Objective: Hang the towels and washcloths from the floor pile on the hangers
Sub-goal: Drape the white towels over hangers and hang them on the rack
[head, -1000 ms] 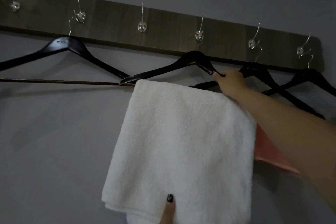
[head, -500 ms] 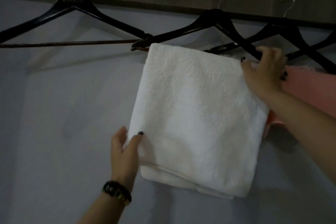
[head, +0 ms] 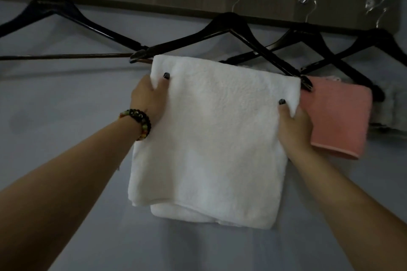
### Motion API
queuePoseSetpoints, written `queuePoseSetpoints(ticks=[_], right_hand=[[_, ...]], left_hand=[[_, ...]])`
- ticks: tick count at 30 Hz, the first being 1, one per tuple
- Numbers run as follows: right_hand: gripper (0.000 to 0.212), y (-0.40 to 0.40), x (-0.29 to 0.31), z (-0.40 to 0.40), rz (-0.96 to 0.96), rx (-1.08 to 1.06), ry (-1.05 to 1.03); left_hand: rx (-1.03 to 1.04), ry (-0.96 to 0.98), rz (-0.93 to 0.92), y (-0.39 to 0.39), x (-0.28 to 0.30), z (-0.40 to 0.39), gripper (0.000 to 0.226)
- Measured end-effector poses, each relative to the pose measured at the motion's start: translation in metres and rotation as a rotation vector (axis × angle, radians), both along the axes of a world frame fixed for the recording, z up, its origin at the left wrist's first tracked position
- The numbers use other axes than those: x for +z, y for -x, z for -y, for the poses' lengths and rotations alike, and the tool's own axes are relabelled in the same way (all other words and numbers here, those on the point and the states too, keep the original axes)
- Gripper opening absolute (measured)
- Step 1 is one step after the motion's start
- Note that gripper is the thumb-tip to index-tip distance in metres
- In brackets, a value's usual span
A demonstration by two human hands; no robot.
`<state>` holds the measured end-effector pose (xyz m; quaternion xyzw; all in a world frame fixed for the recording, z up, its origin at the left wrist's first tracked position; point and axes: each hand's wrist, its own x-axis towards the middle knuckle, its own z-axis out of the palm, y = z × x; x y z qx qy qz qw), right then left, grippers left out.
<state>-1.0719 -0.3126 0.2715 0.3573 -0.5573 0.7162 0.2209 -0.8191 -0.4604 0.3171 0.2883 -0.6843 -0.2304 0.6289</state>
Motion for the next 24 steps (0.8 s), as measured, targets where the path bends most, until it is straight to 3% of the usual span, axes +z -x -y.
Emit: queuePoseSetpoints(ticks=[7, 15, 18, 20, 21, 22, 24], right_hand=[[0.051, 0.003, -0.009, -0.026, -0.175, -0.234, -0.075], [0.052, 0.001, -0.024, -0.04, -0.191, -0.249, -0.104], [0.045, 0.003, -0.021, -0.041, -0.194, -0.263, -0.119], [0.022, 0.002, -0.013, -0.043, -0.187, -0.305, -0.122], [0.023, 0.001, -0.007, -0.045, -0.198, -0.362, -0.12], [0.037, -0.002, -0.001, -0.045, -0.234, -0.422, -0.134], [0.05, -0.01, 0.016, -0.041, -0.399, -0.486, -0.15]], left_hand=[[0.059, 0.12, -0.062, 0.001, -0.029, -0.018, 0.037], [0.111, 0.132, -0.031, -0.004, -0.049, -0.019, 0.043], [0.138, 0.096, -0.014, 0.002, -0.049, -0.019, 0.041], [0.204, 0.102, 0.001, 0.005, -0.046, -0.021, 0.044], [0.271, 0.17, 0.012, 0.007, -0.044, -0.021, 0.05], [0.342, 0.273, 0.033, 0.008, -0.042, -0.019, 0.057], [0.427, 0.488, 0.115, 0.014, -0.032, -0.014, 0.063]])
